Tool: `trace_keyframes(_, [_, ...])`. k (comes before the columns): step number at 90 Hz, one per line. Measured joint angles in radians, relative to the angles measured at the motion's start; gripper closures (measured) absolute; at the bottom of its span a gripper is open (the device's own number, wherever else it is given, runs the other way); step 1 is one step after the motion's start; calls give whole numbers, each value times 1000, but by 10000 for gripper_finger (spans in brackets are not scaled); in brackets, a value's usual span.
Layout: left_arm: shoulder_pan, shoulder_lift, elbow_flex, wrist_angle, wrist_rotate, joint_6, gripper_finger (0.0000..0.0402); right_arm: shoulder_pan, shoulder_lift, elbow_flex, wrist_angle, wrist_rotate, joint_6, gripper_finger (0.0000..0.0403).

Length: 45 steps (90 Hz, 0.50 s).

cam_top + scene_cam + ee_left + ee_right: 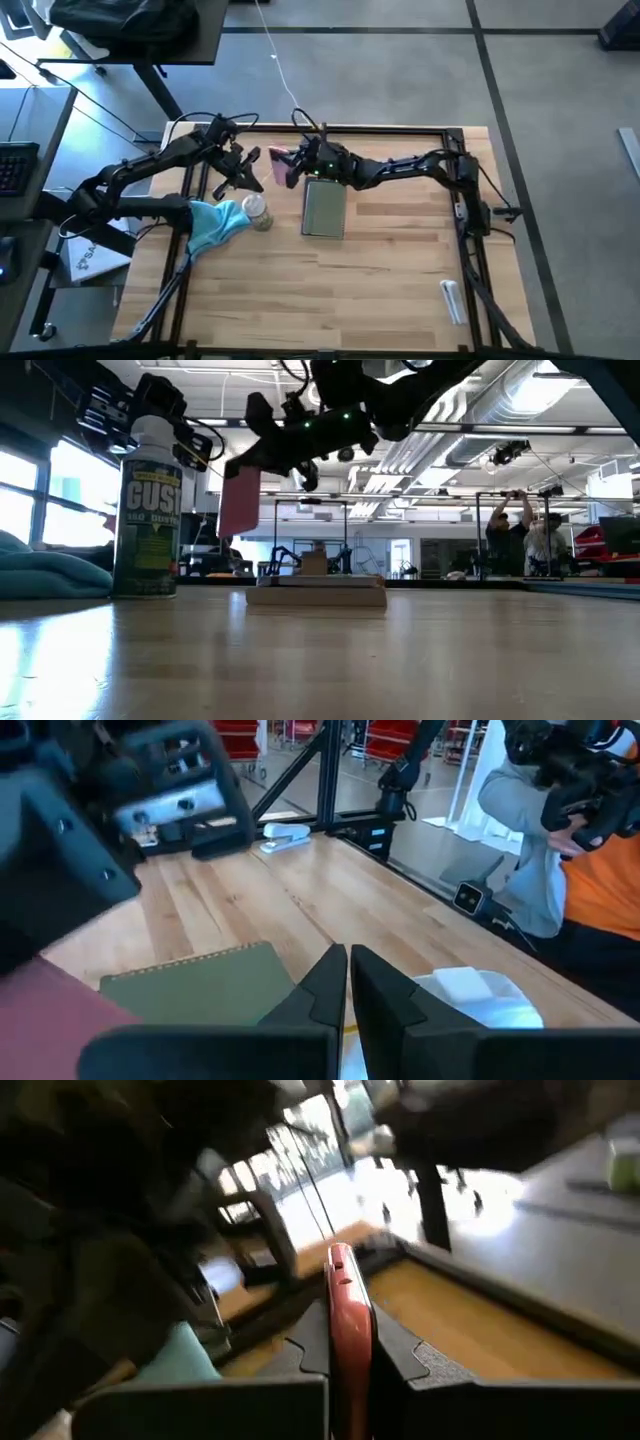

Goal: Apply microfiber cloth
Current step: Spray the cellphone using the spray bottle

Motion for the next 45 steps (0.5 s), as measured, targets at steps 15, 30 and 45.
trace_keyframes(15, [0, 1, -2, -1, -47, 3, 401, 37, -3, 0, -85, 77, -5, 402])
trace_keyframes(30, [-1, 2, -6, -9, -96, 3, 401, 56, -3, 0, -137, 119, 7, 402])
trace_keyframes(45, [0, 2, -6, 0, -88, 0, 401, 54, -4, -2, -175, 110, 26, 402])
